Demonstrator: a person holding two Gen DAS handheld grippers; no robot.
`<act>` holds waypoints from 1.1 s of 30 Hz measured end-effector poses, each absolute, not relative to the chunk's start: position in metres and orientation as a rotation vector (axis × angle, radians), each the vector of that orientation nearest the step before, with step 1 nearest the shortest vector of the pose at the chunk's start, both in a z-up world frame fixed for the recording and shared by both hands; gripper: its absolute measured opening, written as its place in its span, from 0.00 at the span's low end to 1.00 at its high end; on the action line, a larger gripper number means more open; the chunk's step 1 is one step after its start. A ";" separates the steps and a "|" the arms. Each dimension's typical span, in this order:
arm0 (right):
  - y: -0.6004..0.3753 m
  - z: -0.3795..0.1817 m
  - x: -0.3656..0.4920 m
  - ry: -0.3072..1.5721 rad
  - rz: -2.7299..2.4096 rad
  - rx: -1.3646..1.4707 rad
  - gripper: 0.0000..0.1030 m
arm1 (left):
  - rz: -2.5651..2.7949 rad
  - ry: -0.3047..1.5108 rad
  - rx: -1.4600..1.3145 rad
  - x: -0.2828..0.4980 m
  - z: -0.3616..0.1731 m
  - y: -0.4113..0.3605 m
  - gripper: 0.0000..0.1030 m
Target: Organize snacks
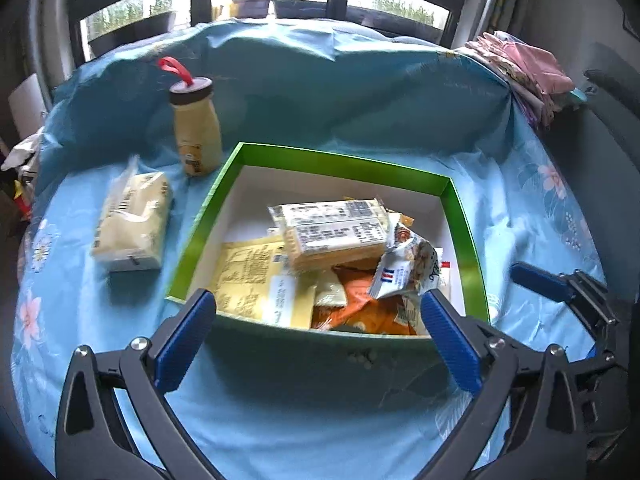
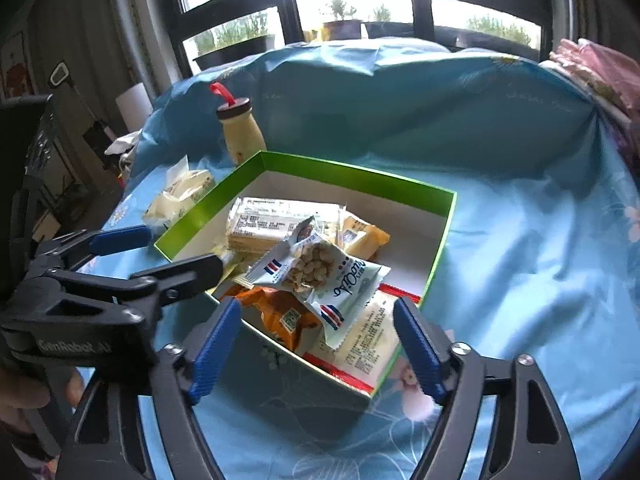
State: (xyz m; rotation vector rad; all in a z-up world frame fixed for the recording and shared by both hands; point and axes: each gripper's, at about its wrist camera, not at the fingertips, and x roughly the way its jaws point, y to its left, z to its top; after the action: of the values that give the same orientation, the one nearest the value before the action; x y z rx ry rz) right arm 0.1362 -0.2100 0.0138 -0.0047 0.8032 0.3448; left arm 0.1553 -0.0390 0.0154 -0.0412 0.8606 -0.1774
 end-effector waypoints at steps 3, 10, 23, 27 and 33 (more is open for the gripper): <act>-0.207 0.025 0.128 0.812 0.322 -0.020 0.85 | -0.149 0.865 -0.050 0.146 0.025 -0.035 1.00; -0.201 0.049 0.113 0.799 0.294 -0.040 0.85 | -0.166 0.908 -0.114 0.132 0.041 -0.025 1.00; -0.195 0.068 0.105 0.784 0.292 -0.060 0.85 | -0.191 0.940 -0.145 0.120 0.060 -0.022 1.00; -0.195 0.069 0.106 0.786 0.285 -0.069 0.85 | -0.157 0.931 -0.127 0.122 0.064 -0.021 1.00; -0.197 0.071 0.108 0.782 0.280 -0.065 0.85 | -0.123 0.920 -0.088 0.126 0.067 -0.020 1.00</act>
State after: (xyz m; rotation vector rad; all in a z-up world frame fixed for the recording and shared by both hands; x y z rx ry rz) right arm 0.1079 -0.1967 0.0708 -0.0650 0.7816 0.2802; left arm 0.1255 -0.0203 0.0666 -0.0876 0.9200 -0.1225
